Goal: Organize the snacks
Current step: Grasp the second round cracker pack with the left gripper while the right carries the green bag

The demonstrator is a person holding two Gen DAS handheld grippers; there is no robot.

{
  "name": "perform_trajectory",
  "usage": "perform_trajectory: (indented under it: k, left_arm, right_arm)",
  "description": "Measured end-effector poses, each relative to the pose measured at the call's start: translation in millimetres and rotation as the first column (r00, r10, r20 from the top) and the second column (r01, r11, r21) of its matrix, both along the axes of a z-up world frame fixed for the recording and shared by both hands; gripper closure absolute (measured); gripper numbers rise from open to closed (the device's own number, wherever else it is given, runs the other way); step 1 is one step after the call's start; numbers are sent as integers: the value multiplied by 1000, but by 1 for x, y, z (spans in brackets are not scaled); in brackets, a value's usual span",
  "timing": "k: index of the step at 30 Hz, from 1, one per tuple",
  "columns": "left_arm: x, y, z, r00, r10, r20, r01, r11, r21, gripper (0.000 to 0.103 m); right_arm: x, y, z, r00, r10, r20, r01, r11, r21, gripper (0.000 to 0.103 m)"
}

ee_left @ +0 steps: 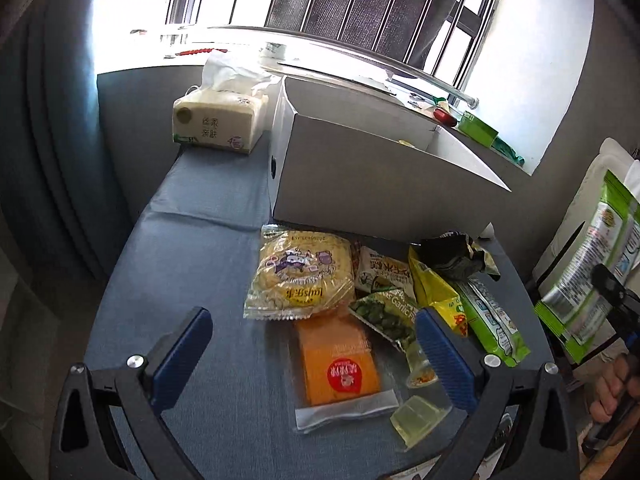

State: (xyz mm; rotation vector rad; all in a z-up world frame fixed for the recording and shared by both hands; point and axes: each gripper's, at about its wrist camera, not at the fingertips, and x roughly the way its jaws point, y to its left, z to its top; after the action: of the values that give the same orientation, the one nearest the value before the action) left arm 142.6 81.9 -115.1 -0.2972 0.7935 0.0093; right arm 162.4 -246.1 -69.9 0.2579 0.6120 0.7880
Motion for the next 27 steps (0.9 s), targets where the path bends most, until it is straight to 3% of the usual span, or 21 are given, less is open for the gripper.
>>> perform_trajectory:
  k: [2,7,11,14,15,21,25,27]
  left_arm:
    - [26,-1,-6,999,-4,-37,4,1000,19,0]
    - [77,-5,-33,988,-12,-155,22,998,61,0]
    - [95,-4,-49,977,-10,-212,27,996,81,1]
    - [92,1,-46,982,-30,-186,39,998,46,24]
    - [90,2,-44,984,-24,-178,34,998,54,24]
    - [51,-3,5,997,-59,43,56,996,74,24]
    - [35,-19,57,973,-117,197,88,985,149,24]
    - [36,-23,80,957,-132,259,98,985,139,24]
  right_arm:
    - [1,-11,-4,999,-3,-45,6,998,70,89]
    - [-4,-29,-13,995,-38,-95,48,993,108,89]
    - [-6,-42,-18,992,-56,-109,69,990,121,89]
    - [-5,-48,-21,991,-56,-122,72,989,128,89]
    - [-5,-50,-22,990,-59,-127,76,989,129,89]
    - [-4,-46,-23,990,-41,-134,61,988,143,89]
    - [7,-44,-17,991,-35,-130,56,985,165,89]
    - [16,-41,-9,992,-35,-121,56,983,177,89]
